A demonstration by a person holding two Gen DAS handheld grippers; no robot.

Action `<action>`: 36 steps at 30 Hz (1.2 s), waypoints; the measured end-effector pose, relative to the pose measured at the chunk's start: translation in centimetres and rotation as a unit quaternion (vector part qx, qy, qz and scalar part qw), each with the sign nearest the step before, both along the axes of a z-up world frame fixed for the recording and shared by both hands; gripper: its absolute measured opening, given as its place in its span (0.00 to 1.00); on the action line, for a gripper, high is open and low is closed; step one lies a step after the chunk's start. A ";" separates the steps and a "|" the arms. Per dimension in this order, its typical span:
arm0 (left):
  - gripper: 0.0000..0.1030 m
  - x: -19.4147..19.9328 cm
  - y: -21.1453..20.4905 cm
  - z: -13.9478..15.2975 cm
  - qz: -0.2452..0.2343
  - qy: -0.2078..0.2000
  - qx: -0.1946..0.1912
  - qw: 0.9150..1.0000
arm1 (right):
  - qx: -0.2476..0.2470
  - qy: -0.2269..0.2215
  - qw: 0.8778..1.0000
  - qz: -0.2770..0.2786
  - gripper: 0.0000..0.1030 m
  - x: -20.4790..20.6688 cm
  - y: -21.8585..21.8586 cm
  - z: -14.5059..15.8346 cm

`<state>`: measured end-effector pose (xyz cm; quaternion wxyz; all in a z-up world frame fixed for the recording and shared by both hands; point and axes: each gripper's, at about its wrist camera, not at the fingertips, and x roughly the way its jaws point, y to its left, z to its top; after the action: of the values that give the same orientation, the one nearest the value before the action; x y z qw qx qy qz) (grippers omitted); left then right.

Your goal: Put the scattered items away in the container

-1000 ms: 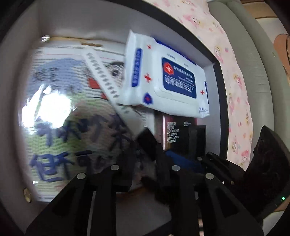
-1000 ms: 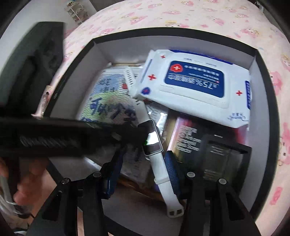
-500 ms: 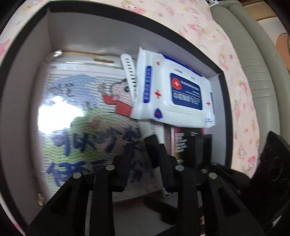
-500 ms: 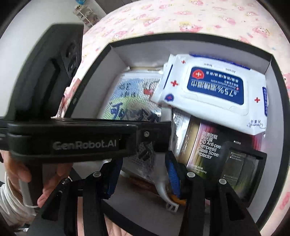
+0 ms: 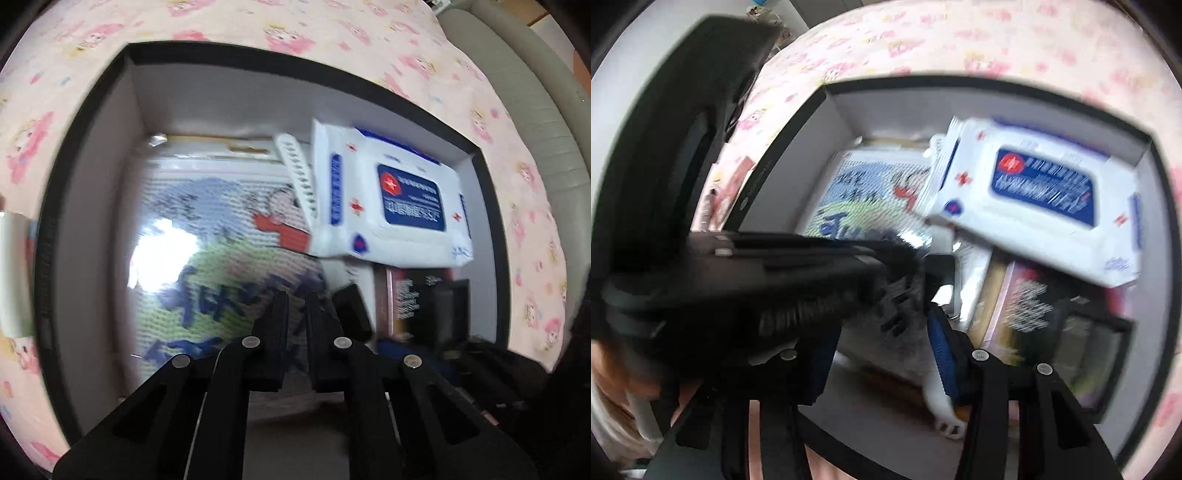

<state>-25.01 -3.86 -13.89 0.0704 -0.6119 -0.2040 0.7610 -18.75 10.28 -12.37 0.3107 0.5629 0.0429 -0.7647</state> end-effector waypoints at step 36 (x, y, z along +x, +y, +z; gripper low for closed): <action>0.40 -2.1 3.2 -1.0 -0.080 0.005 -0.060 0.995 | 0.183 0.091 0.979 -0.012 0.45 -1.4 2.4 0.3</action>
<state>-27.15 -0.70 -14.92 0.0952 -0.6254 -0.1081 0.7669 -20.14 12.65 -12.11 0.1877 0.5388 0.2035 -0.7956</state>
